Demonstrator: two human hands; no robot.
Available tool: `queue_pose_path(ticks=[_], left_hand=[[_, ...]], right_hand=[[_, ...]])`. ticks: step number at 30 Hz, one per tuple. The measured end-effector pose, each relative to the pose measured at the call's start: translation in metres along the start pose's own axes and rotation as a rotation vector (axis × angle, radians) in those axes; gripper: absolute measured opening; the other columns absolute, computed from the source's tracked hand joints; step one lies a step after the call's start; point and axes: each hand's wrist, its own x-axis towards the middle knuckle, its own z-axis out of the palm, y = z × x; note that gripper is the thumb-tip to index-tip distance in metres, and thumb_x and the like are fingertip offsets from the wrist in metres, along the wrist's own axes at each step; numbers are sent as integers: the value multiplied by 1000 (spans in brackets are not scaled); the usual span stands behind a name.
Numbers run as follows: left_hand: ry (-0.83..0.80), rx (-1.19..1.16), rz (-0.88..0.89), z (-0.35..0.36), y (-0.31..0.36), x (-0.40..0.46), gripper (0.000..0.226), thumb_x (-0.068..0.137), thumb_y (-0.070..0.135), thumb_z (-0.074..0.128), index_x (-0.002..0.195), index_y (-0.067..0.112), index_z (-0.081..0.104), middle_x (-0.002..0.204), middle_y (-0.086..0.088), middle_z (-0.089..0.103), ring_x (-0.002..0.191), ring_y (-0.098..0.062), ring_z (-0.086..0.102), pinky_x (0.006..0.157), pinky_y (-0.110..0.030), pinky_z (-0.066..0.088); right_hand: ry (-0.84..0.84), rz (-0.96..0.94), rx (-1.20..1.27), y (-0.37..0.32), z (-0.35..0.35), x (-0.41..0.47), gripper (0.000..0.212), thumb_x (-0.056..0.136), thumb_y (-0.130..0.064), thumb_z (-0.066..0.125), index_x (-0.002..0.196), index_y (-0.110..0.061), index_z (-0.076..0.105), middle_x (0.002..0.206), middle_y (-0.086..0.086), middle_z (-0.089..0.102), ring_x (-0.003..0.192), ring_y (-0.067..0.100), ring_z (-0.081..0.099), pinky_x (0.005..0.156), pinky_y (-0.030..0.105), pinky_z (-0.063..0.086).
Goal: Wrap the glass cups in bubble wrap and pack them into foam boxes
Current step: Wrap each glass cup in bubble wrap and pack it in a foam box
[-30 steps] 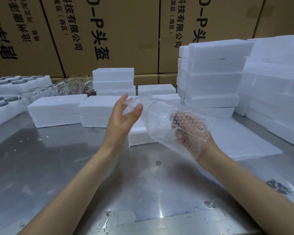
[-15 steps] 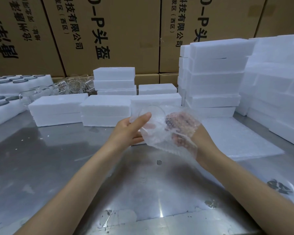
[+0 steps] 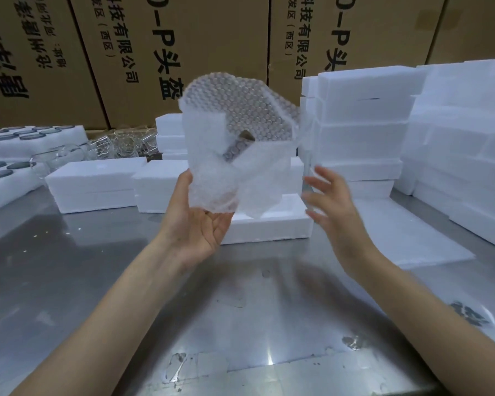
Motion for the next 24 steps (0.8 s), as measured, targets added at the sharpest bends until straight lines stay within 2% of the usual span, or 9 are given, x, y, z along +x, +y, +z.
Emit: queue_pose_path(ticks=[3,5,7,9,10,13,17,20,24], left_hand=[[-29,72,-21,3,-5,-1,51,86,60,51,105,18,71,100,1,72,73,-10,68,67,-20,55],[-55,144,-43,5,-9,-2,50,86,59,52,107,18,70,99,0,72,67,-11,69,61,-22,57],[-70,201,-81,7,-15,-2,51,83,59,57,110,17,69,99,-2,73,65,-14,70,56,-23,59],[-25,276,-109,9,-18,-3,60,72,60,64,114,19,66,98,-4,73,66,-18,72,54,-24,59],[7,318,-111,9,-19,-3,65,66,61,65,116,19,64,97,-5,74,67,-19,72,54,-23,58],[43,437,-99,7,-20,-3,77,52,65,64,117,22,61,96,-9,75,69,-20,73,52,-22,57],[42,686,-118,5,-22,-2,80,47,73,58,118,39,42,90,-12,75,69,-20,73,51,-21,54],[48,845,-195,6,-27,-3,84,41,81,54,112,40,39,84,-11,75,54,-17,68,46,-18,50],[89,1209,-125,2,-33,0,62,74,78,46,110,28,53,68,-2,73,38,-8,51,41,-13,39]], right_hand=[[-252,-7,-128,9,12,-8,93,65,-42,79,139,-42,23,140,-12,44,123,4,49,98,32,46],[-275,-29,-155,12,17,-11,102,63,-44,85,141,-45,18,142,-14,41,126,-1,45,97,23,46],[-186,-107,-169,9,16,-11,84,70,-35,82,137,-38,31,131,-14,51,115,-6,52,81,9,48],[-42,-177,-116,2,10,-7,31,83,-15,71,110,-25,60,95,-19,69,84,-9,63,63,6,46],[27,-172,-82,-2,8,-6,17,86,-9,65,94,-24,65,78,-19,70,71,-7,64,58,7,46],[173,-133,19,-6,-2,0,22,89,-6,61,81,-25,70,72,-15,70,71,2,65,62,14,51],[208,-168,-12,-7,-6,-1,25,89,1,56,100,-17,71,95,-7,72,90,7,66,75,19,53],[200,-176,9,-6,-9,0,19,90,-9,59,101,-18,72,99,-7,72,96,8,66,76,20,53],[114,-153,-69,-7,-6,-1,25,93,-8,55,91,-26,72,92,-17,72,94,2,65,79,18,52]])
